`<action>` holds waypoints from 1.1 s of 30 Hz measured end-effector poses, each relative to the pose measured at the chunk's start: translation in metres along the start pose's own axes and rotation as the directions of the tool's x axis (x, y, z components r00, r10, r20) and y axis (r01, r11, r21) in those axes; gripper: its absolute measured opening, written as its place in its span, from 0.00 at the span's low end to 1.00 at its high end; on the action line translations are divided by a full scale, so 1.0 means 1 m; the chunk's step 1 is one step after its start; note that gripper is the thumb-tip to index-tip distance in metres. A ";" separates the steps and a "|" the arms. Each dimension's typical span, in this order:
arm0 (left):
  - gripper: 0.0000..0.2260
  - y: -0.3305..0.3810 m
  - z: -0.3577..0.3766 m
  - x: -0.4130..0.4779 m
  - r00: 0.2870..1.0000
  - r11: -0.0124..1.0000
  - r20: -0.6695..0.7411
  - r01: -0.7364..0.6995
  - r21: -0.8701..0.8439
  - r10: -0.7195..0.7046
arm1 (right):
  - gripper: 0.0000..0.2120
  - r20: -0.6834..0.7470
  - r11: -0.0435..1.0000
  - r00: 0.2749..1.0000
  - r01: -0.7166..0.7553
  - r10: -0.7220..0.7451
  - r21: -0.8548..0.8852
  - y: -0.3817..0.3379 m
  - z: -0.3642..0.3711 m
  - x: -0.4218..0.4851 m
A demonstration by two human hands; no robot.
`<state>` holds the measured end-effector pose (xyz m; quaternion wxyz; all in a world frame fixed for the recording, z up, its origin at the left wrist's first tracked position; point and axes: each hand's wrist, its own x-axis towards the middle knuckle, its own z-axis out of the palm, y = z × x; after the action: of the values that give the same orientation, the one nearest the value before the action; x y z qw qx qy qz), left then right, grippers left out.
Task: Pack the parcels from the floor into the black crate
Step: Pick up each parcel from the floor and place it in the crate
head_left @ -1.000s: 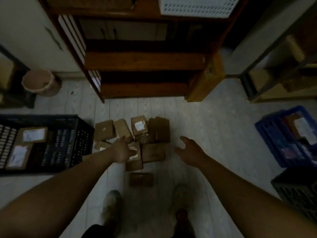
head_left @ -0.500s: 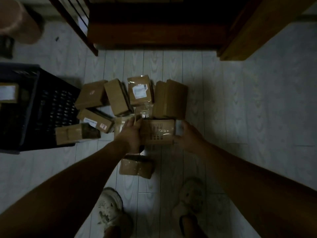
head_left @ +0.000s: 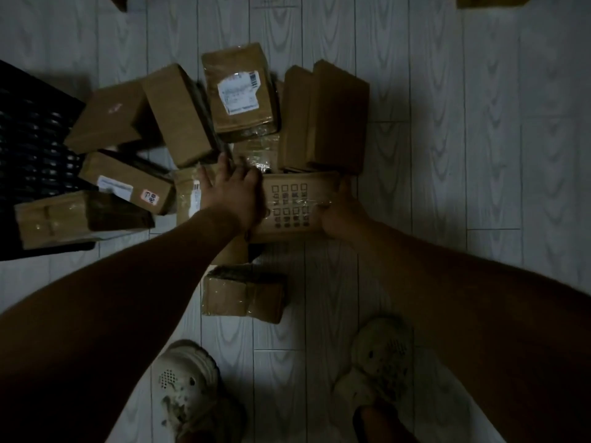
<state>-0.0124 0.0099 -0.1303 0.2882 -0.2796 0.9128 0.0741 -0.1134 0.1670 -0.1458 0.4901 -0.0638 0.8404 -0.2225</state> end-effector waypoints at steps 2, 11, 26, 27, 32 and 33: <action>0.31 0.002 0.003 0.002 0.998 1.000 -0.052 -0.023 0.009 0.023 | 0.40 -0.005 0.999 1.000 -0.002 0.002 0.048 0.002 0.001 0.000; 0.28 0.016 -0.013 -0.047 0.989 0.943 -0.146 -0.042 -0.331 -0.007 | 0.31 -0.120 0.982 0.991 0.086 -0.066 0.167 0.004 -0.018 -0.056; 0.23 -0.090 -0.288 -0.278 0.964 0.254 0.080 0.146 -0.956 -0.253 | 0.23 -0.272 0.885 0.952 0.242 -0.139 0.397 -0.187 -0.081 -0.375; 0.26 -0.102 -0.306 -0.295 0.969 0.221 0.108 0.157 -0.963 -0.221 | 0.20 -0.290 0.874 0.947 0.254 -0.138 0.414 -0.199 -0.082 -0.397; 0.24 -0.147 -0.378 -0.370 0.998 0.233 0.046 0.055 -0.971 -0.042 | 0.23 -0.305 0.831 0.928 0.337 -0.214 0.443 -0.252 -0.091 -0.492; 0.26 -0.152 -0.387 -0.380 0.998 0.240 0.016 0.028 -0.970 -0.053 | 0.27 -0.301 0.826 0.925 0.351 -0.232 0.442 -0.259 -0.092 -0.505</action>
<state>0.1415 -0.0532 0.4074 0.0473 -0.4220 0.6686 0.6104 0.0377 0.1290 0.4071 0.3473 -0.0397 0.7888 -0.5056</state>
